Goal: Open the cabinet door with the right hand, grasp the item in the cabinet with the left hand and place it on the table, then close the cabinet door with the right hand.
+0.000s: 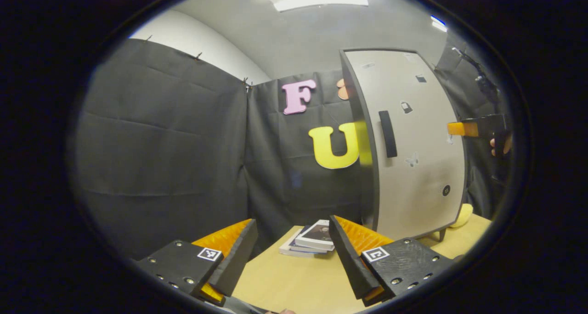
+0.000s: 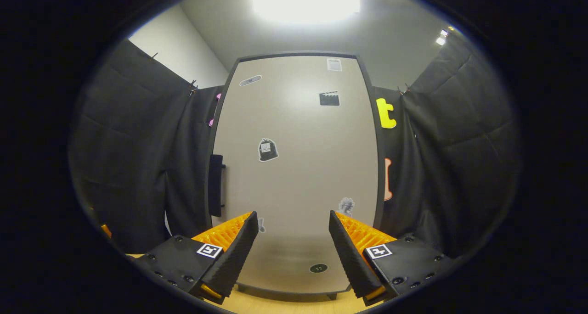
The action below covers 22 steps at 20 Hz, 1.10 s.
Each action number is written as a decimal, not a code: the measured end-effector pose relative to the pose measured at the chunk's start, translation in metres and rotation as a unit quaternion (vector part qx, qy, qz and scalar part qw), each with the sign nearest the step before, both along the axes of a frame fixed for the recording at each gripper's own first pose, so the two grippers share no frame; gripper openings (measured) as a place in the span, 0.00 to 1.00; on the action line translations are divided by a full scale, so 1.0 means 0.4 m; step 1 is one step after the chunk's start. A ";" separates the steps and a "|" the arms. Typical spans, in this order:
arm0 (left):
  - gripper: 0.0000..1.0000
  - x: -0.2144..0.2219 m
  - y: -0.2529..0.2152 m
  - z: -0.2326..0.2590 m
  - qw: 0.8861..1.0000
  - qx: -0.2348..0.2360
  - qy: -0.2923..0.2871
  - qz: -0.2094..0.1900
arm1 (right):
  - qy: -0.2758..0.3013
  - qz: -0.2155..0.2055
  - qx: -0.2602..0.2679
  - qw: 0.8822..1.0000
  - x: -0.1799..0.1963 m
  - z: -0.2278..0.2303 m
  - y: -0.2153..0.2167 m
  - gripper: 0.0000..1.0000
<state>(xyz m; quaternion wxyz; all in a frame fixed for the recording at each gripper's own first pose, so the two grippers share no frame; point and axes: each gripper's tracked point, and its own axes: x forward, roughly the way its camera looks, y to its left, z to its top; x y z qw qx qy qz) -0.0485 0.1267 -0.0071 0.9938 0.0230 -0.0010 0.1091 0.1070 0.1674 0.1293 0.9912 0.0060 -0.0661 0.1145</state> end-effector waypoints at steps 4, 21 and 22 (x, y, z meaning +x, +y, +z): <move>0.92 -0.019 0.064 -0.020 1.000 0.002 0.007 0.022 | 0.003 0.017 0.005 1.000 0.042 0.021 0.087 0.97; 0.92 -0.054 0.258 -0.113 0.997 -0.001 0.041 0.070 | 0.023 0.056 -0.005 0.998 0.202 0.040 0.410 0.92; 0.93 -0.054 0.265 -0.120 0.996 -0.001 0.043 0.072 | 0.028 0.062 -0.004 0.998 0.211 0.037 0.427 0.83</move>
